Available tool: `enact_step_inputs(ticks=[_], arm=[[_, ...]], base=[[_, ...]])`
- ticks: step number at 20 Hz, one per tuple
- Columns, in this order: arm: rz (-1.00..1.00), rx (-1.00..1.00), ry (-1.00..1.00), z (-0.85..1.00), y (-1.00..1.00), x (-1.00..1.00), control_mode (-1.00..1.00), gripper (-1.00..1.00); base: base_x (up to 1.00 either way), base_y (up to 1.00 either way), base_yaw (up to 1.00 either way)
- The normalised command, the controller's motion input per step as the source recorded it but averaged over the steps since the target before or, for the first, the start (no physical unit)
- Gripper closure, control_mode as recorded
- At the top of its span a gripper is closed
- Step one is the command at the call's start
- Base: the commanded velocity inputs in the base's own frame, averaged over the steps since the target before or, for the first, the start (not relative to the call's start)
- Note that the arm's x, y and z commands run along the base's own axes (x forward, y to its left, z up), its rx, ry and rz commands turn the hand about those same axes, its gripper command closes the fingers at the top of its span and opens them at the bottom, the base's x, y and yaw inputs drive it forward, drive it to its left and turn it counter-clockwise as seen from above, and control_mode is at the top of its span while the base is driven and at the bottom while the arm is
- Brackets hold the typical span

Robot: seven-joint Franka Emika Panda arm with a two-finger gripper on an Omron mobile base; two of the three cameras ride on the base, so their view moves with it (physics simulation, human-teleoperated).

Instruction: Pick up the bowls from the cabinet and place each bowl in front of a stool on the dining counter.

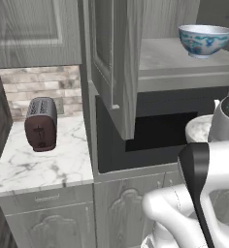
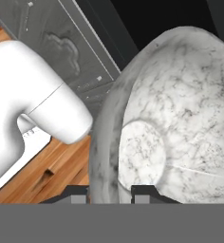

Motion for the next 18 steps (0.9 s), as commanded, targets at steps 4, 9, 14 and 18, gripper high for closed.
enact_step_inputs(ticks=[4,9,14,18], arm=[[0.00,0.00,0.00,0.00,0.00,0.00,-1.00,1.00],[0.00,0.00,0.00,0.00,0.00,0.00,1.00,1.00],[0.00,0.00,0.00,0.00,0.00,0.00,1.00,1.00],[0.00,0.00,0.00,0.00,0.00,0.00,1.00,1.00]], base=[[0.00,0.00,0.00],[-0.04,0.00,-0.05],[-0.39,-0.08,-0.41],[-0.63,-0.07,-0.62]])
